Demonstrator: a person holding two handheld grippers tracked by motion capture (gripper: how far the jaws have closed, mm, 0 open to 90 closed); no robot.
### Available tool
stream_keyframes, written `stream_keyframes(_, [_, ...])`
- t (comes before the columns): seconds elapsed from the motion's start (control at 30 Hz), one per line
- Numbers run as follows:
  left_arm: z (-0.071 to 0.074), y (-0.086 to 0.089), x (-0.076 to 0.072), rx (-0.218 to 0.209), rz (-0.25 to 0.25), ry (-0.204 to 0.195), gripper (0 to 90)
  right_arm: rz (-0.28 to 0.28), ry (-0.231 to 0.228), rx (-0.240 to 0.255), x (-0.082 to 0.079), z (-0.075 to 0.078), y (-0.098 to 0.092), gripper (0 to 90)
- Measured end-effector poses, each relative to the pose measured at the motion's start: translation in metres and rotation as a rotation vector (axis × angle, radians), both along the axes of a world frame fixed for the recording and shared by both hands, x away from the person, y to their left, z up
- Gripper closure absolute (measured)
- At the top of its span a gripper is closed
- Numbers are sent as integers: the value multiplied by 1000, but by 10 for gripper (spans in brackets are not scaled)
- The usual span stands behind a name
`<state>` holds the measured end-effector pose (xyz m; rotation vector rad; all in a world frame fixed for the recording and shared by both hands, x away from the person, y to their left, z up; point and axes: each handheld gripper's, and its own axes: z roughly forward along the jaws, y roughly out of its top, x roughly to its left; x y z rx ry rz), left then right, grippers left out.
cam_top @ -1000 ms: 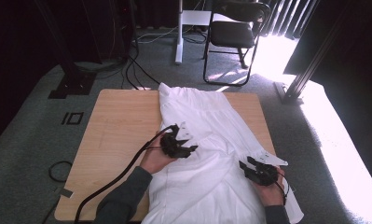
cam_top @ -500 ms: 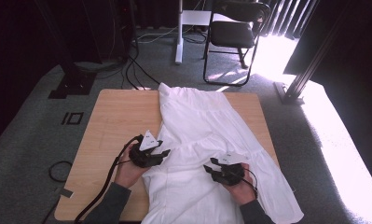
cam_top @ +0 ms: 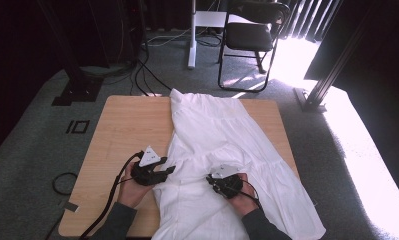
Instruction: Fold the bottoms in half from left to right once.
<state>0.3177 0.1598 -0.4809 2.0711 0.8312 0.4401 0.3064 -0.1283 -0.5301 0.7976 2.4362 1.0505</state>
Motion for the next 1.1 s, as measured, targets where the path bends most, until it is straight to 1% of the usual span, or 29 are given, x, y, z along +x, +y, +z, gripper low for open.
stream_keyframes(0.03, [0,0,0,0,0,0,533,1,-2,8,-2,2,-1,896])
stream_keyframes(0.07, [-1,1,0,-4,0,4,533,-2,-9,22,-4,5,-4,900])
stream_keyframes(0.1, [-1,1,0,-4,0,4,533,-2,-9,22,-4,5,-4,900])
stream_keyframes(0.13, [-2,1,1,-4,2,5,533,-7,-26,47,-10,11,-11,900])
stream_keyframes(0.17, [-2,1,1,-4,2,5,533,-7,-26,47,-10,11,-11,900])
stream_keyframes(0.2, [-2,1,1,-6,0,8,533,-15,-34,84,-15,18,-20,900])
stream_keyframes(0.23, [-2,1,1,-6,0,8,533,-19,-40,98,-16,21,-24,900])
stream_keyframes(0.27, [-3,1,1,-9,3,7,533,-17,-34,129,-19,24,-28,900])
stream_keyframes(0.3, [-3,1,1,-9,3,7,533,-17,-34,129,-19,24,-28,900])
stream_keyframes(0.33, [-3,0,2,-8,-2,10,533,-13,-21,148,-18,23,-28,687])
stream_keyframes(0.37, [-3,0,2,-8,-2,10,533,-13,-21,148,-18,23,-28,687])
stream_keyframes(0.4, [-4,-2,2,-17,-2,13,533,-16,-18,124,-14,17,-21,614])
stream_keyframes(0.43, [-4,-2,2,-17,-2,13,533,-11,-5,126,-13,15,-18,596])
stream_keyframes(0.47, [-4,-3,2,-18,-2,12,533,-7,-4,125,-11,12,-14,565])
stream_keyframes(0.5, [-4,-3,2,-18,-2,12,533,-7,-4,125,-11,12,-14,565])
stream_keyframes(0.53, [-4,-3,2,-15,-5,15,533,2,-5,97,-9,8,-5,540])
stream_keyframes(0.57, [-5,-3,2,-12,-5,16,533,2,-5,97,-9,8,-5,540])
stream_keyframes(0.6, [-5,-3,3,-10,-5,17,533,11,-11,84,-8,7,-1,523])
stream_keyframes(0.63, [-5,-3,3,-12,-5,18,533,7,-20,66,-7,5,3,511])
stream_keyframes(0.67, [-5,-3,3,-12,-6,19,533,5,-20,43,-6,3,6,524])
stream_keyframes(0.7, [-5,-3,3,-13,-6,19,533,8,-12,25,-4,0,8,590])
stream_keyframes(0.73, [-5,-3,2,-14,-7,19,533,16,3,14,-3,-2,10,696])
stream_keyframes(0.77, [-5,-3,2,-13,-9,17,533,24,5,4,-4,-2,10,805])
stream_keyframes(0.8, [-5,-3,2,-10,-9,16,533,25,0,-7,-6,-2,9,883])
stream_keyframes(0.87, [-5,-3,2,-8,-8,17,533,24,-7,3,-10,2,5,897])
stream_keyframes(0.93, [-5,-3,2,-15,-5,18,532,22,-24,28,-16,8,-3,897])
stream_keyframes(1.0, [-5,-3,2,-16,-5,19,532,-2,-37,71,-22,16,-14,896])
stream_keyframes(1.07, [-5,-4,2,-16,-6,18,533,-28,-57,114,-28,25,-30,895])
stream_keyframes(1.1, [-6,-4,2,-15,-7,18,532,-40,-67,124,-31,29,-38,895])
